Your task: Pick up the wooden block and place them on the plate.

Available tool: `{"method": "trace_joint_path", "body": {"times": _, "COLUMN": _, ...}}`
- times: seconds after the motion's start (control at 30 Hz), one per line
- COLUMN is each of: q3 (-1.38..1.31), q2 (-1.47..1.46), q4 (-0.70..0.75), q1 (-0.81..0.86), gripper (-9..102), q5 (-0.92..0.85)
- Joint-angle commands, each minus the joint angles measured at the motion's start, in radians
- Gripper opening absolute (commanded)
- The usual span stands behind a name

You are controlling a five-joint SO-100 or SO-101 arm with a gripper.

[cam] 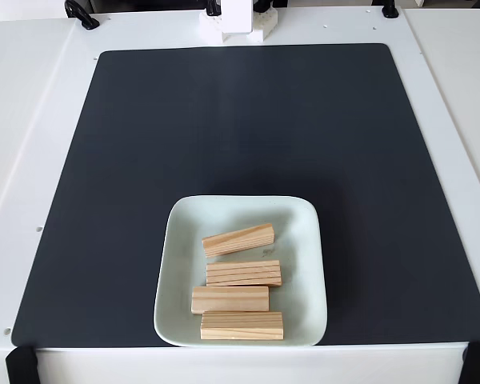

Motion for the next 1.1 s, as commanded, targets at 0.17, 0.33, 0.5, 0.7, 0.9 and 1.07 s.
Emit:
{"method": "trace_joint_path", "body": {"times": 0.17, "q3": 0.38, "q2": 0.383, "q4": -0.199, "q1": 0.04, "gripper": 0, "q5": 0.005}}
{"method": "trace_joint_path", "body": {"times": 0.33, "q3": 0.391, "q2": 0.364, "q4": -0.161, "q1": 0.028, "gripper": 0, "q5": 0.008}}
{"method": "trace_joint_path", "body": {"times": 0.5, "q3": 0.391, "q2": 0.382, "q4": 0.109, "q1": 0.021, "gripper": 0, "q5": 0.008}}
{"method": "trace_joint_path", "body": {"times": 0.7, "q3": 0.391, "q2": 0.383, "q4": 0.359, "q1": 0.021, "gripper": -1, "q5": 0.149}}
{"method": "trace_joint_path", "body": {"times": 0.9, "q3": 0.391, "q2": 0.383, "q4": 0.497, "q1": -0.028, "gripper": 0, "q5": 0.403}}
{"method": "trace_joint_path", "body": {"times": 1.07, "q3": 0.391, "q2": 0.383, "q4": 0.632, "q1": -0.058, "gripper": 0, "q5": 0.403}}
